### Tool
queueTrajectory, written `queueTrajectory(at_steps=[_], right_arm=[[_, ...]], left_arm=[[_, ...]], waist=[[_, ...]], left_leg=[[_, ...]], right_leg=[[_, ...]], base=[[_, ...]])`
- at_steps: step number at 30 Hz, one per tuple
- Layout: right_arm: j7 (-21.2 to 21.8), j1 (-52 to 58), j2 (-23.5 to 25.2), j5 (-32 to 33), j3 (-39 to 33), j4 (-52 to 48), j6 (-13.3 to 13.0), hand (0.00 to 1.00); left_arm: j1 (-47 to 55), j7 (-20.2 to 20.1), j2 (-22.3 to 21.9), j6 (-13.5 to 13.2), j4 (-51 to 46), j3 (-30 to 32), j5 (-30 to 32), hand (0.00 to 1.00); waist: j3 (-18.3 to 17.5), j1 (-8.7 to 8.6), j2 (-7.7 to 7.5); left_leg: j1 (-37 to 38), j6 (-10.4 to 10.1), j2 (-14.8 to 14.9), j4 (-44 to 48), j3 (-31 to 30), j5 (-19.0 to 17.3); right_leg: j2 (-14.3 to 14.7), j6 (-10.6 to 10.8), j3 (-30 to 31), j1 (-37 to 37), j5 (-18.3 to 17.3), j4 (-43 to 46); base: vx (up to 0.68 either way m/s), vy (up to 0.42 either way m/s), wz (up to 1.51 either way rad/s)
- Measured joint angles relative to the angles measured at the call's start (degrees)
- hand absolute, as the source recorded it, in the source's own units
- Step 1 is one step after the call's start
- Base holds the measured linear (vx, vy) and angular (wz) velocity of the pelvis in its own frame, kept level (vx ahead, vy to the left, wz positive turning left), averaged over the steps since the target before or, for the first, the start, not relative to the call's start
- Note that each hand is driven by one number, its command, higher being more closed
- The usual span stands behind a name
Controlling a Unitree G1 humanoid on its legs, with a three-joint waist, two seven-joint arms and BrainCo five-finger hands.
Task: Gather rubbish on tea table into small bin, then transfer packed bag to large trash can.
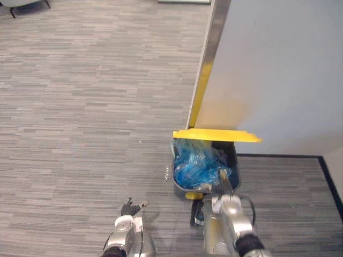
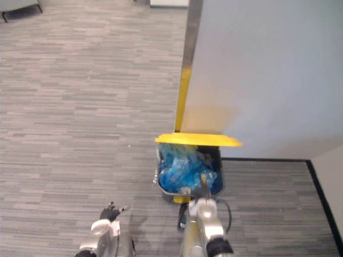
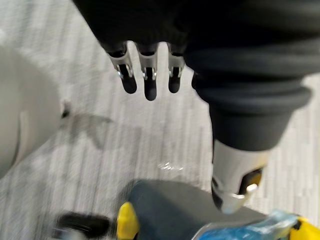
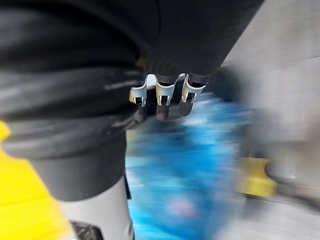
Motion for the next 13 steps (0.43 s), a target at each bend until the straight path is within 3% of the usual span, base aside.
queueTrajectory(at_steps=[1, 2, 3, 4, 5, 6, 7, 9, 11, 13], right_arm=[[0.3, 0.16, 0.18, -0.17, -2.73, 1.92, -0.35, 0.0], [0.4, -0.08, -0.16, -0.34, -4.71, 3.25, -0.68, 0.0], [0.03, 0.05, -0.95, -0.32, -7.22, 4.8, -0.63, 0.0], [-0.41, 0.56, -1.05, -0.2, -9.28, 6.14, -0.62, 0.0], [-0.65, 1.16, -0.72, 0.21, -10.54, 7.99, -0.34, 0.0], [-0.71, 1.43, -1.03, 1.06, -12.85, 8.95, 0.18, 0.0], [-1.08, 1.63, -1.16, 1.31, -13.88, 8.99, 0.29, 0.0], [-1.63, 1.82, -1.06, 2.61, -16.07, 9.24, 0.76, 0.0], [-1.66, 1.85, -1.16, 3.18, -18.43, 10.86, 1.16, 0.0], [-1.63, 1.84, -1.17, 3.83, -19.75, 11.38, 1.32, 0.0]], left_arm=[[-1.19, 0.09, -0.53, 0.13, 1.02, 2.4, 0.47, 0.0], [-1.66, 0.03, -1.57, 0.34, 2.21, 3.99, 0.66, 0.0], [-1.73, 0.06, -3.39, 0.4, 3.48, 5.71, 0.98, 0.0], [-1.64, 0.04, -4.02, 0.18, 3.7, 6.54, 1.11, 0.0], [-2.0, 0.05, -4.13, 0.34, 4.4, 7.15, 1.14, 0.0], [-2.62, -0.07, -4.65, 0.51, 6.0, 7.42, 1.07, 0.0], [-2.31, 0.02, -4.71, 1.06, 6.67, 8.23, 1.09, 0.0], [-1.52, 0.19, -4.9, 1.34, 6.67, 10.34, 1.07, 0.0], [-1.06, 0.33, -5.03, 1.23, 6.67, 11.47, 0.96, 0.0], [-0.75, 0.64, -5.24, 1.23, 6.73, 12.75, 0.95, 0.0]], waist=[[-0.6, 0.27, 0.19], [-1.33, 0.41, 1.52], [-2.71, 0.69, 3.08], [-3.36, 0.26, 1.82], [-3.96, 0.09, 0.03], [-4.08, 0.31, 0.9], [-4.82, 0.29, 2.1], [-5.87, 0.18, 3.15], [-6.67, 0.16, 3.3], [-7.01, 0.18, 3.48]], left_leg=[[-0.66, 0.09, 0.4, -0.12, 0.08, -0.01], [-1.17, 0.96, 1.81, -0.71, 0.09, 0.37], [-1.54, 3.14, 3.77, -2.82, 0.26, 1.75], [-1.08, 1.1, 2.48, -4.55, 1.52, 4.04], [-0.43, -0.1, 0.62, -5.48, 1.61, 4.8], [-0.54, -0.46, 1.25, -6.12, 2.4, 5.31], [-0.59, 0.83, 2.23, -6.91, 3.04, 5.9], [-0.16, 2.53, 1.94, -8.62, 3.22, 7.02], [1.19, 3.96, 0.72, -12.32, 3.38, 8.32], [2.32, 3.67, 0.12, -14.64, 3.56, 9.4]], right_leg=[[1.73, 0.57, -0.89, 0.76, -0.75, -2.93], [3.85, 0.65, -1.55, 2.03, -0.73, -7.25], [6.26, 0.23, -1.78, 4.57, -2.5, -13.74], [3.82, -0.81, -1.79, 6.21, -6.45, -11.85], [3.46, -1.74, -1.22, 8.4, -10.28, -15.83], [4.35, -4.26, -1.37, 9.62, -10.89, -19.52], [5.87, -4.84, -1.66, 10.33, -9.02, -23.1], [6.93, -4.24, -1.73, 11.78, -6.85, -27.56], [7.11, -3.72, -1.61, 12.83, -5.18, -30.2], [7.07, -3.08, -1.22, 13.85, -3.63, -32.59]], base=[[-0.05, -0.134, -0.2], [-0.08, -0.094, -0.48], [-0.05, -0.125, -0.3], [-0.03, -0.146, -0.17], [-0.03, -0.189, -0.12], [-0.07, -0.112, -0.32], [-0.11, -0.083, -0.41], [-0.09, -0.008, -0.12], [-0.06, 0.008, 0.08], [-0.04, 0.047, 0.02]])
